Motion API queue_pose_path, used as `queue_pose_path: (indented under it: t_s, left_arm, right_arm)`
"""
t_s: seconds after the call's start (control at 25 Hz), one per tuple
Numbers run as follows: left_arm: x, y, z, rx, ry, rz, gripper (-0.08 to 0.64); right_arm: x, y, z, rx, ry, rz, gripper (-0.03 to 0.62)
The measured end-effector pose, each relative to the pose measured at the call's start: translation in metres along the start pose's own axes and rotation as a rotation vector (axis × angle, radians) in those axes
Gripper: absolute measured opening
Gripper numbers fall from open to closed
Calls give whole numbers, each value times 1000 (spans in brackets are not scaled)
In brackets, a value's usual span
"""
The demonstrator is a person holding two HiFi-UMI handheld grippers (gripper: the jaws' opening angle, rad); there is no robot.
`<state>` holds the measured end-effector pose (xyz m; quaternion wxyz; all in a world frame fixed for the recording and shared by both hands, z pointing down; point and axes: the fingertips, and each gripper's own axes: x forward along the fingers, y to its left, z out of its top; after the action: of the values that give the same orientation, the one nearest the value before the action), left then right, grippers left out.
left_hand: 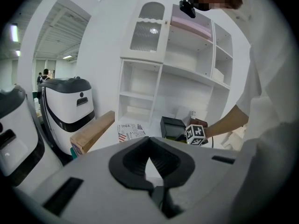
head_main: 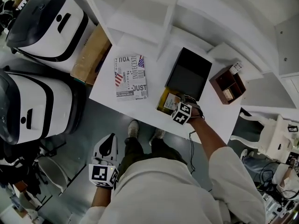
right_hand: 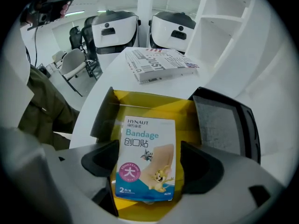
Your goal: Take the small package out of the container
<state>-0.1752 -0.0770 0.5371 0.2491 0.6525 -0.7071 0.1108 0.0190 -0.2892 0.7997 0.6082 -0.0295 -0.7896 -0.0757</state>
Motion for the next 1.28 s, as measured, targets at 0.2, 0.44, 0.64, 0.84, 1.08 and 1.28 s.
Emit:
queue_pose_path:
  t_s: [0.2, 0.44, 0.64, 0.84, 1.08, 1.28]
  left_arm:
    - [1, 3, -5, -16, 11, 7, 8]
    - [1, 9, -8, -29, 19, 18, 8]
    - [3, 11, -8, -32, 22, 13, 8]
    - [5, 11, -6, -23, 18, -4, 8]
    - [8, 10, 0, -14, 5, -25, 8]
    - [14, 3, 11, 9, -16, -60, 8]
  right_arm:
    - [9, 1, -2, 1, 37, 24, 433]
    - [13, 2, -2, 24, 59, 55, 432]
    - [13, 3, -1, 22, 75, 68, 429]
    - [11, 3, -3, 10, 58, 59, 422]
    - [-8, 4, 5, 4, 4, 14, 422]
    - [-37, -1, 20, 34, -85, -48, 422]
